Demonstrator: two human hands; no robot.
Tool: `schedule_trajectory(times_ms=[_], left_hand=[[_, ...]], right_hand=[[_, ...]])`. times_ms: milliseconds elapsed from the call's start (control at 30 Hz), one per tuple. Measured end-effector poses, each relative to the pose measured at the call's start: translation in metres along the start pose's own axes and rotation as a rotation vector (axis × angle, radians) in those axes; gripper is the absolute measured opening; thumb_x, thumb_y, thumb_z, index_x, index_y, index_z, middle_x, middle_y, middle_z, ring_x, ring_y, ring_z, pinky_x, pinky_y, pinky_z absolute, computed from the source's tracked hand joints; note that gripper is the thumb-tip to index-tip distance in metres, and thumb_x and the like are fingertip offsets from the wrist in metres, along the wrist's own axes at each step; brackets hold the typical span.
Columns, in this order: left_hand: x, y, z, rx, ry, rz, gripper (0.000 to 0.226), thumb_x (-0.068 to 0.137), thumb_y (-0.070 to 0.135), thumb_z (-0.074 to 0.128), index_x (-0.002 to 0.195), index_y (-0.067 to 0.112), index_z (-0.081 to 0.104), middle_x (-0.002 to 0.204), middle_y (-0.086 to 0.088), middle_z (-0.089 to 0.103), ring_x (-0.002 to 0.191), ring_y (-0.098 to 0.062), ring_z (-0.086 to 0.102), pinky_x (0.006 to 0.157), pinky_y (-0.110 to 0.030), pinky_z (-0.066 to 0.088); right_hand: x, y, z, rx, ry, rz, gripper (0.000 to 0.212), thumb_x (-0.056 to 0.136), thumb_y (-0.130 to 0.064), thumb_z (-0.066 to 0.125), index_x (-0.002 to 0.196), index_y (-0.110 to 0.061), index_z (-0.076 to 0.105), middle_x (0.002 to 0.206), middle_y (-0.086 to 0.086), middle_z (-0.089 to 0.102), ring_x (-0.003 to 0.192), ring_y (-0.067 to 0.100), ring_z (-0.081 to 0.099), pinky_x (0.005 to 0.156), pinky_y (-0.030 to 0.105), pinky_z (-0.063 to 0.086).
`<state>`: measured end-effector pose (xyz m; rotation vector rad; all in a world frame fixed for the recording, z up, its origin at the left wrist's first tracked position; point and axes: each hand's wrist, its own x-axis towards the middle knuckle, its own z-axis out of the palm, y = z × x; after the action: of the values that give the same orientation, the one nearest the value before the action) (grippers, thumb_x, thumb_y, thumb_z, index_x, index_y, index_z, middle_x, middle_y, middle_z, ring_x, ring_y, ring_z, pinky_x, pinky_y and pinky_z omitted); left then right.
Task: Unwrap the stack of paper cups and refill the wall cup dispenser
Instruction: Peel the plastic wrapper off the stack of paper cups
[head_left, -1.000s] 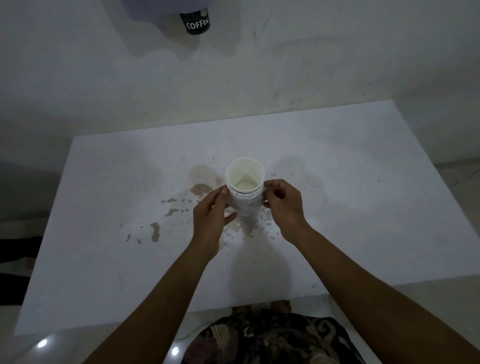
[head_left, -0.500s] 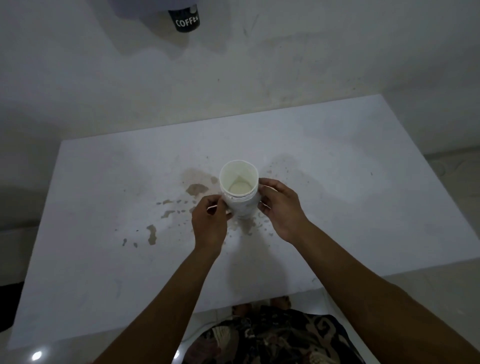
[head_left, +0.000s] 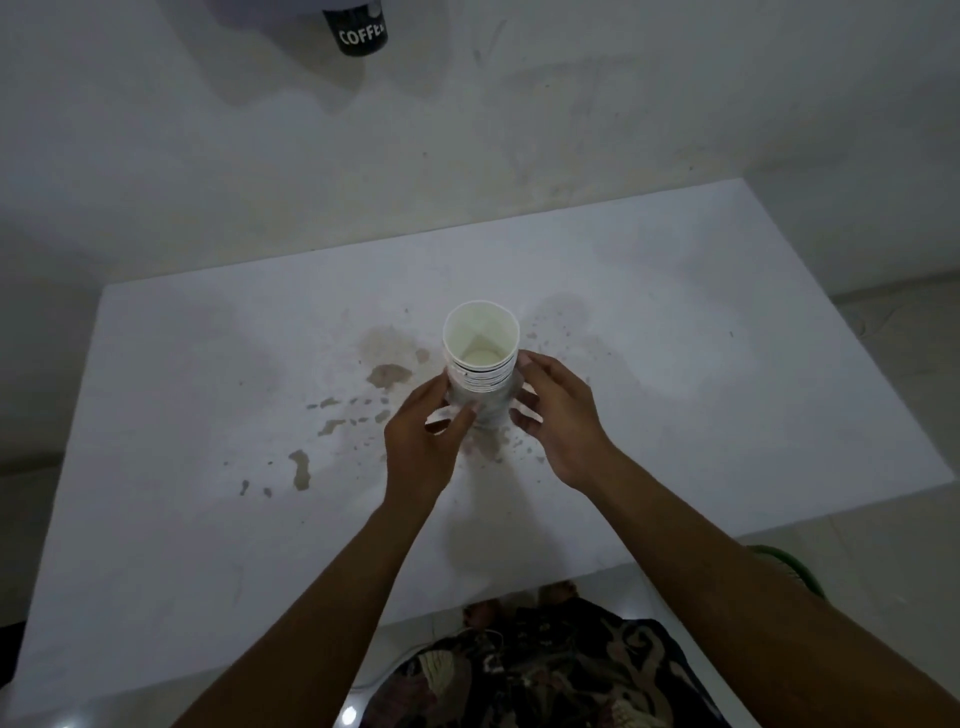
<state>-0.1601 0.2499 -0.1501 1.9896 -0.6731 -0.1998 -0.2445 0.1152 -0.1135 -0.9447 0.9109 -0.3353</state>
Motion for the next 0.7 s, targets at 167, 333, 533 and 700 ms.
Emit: schedule_trajectory(times_ms=[167, 333, 533, 700], left_hand=[[0.006, 0.001, -0.001, 0.034, -0.034, -0.024, 0.052, 0.082, 0.026, 0.079, 0.13, 0.016, 0.061, 0.124, 0.006, 0.065, 0.106, -0.006, 0.061, 0.089, -0.017, 0.053], [0.019, 0.028, -0.001, -0.179, -0.142, -0.041, 0.094, 0.074, 0.019, 0.086, 0.15, 0.017, 0.031, 0.142, 0.013, 0.043, 0.122, 0.008, 0.045, 0.097, 0.001, 0.034], [0.019, 0.027, 0.009, -0.106, -0.072, -0.052, 0.077, 0.069, 0.035, 0.087, 0.135, 0.025, 0.05, 0.124, 0.015, 0.06, 0.11, 0.015, 0.052, 0.088, -0.001, 0.042], [0.014, 0.0, 0.015, -0.021, -0.102, -0.079, 0.068, 0.076, 0.039, 0.082, 0.134, 0.015, 0.056, 0.13, 0.007, 0.064, 0.113, -0.002, 0.06, 0.094, -0.023, 0.053]], right_hand=[[0.004, 0.005, -0.009, 0.103, 0.002, 0.049, 0.008, 0.093, -0.017, 0.067, 0.098, -0.016, 0.074, 0.102, 0.002, 0.075, 0.1, 0.022, 0.068, 0.081, 0.035, 0.053], [0.011, 0.007, -0.01, -0.118, -0.058, -0.005, 0.009, 0.095, -0.016, 0.064, 0.094, -0.012, 0.072, 0.095, 0.005, 0.074, 0.089, 0.018, 0.07, 0.074, 0.028, 0.055], [0.021, 0.01, -0.014, -0.503, 0.051, -0.131, 0.014, 0.097, -0.016, 0.055, 0.09, -0.018, 0.066, 0.091, 0.001, 0.071, 0.087, 0.018, 0.067, 0.079, 0.033, 0.056], [0.023, -0.006, -0.015, -0.405, -0.004, -0.113, 0.017, 0.098, -0.025, 0.057, 0.112, -0.022, 0.065, 0.107, 0.0, 0.07, 0.095, 0.016, 0.069, 0.083, 0.035, 0.059]])
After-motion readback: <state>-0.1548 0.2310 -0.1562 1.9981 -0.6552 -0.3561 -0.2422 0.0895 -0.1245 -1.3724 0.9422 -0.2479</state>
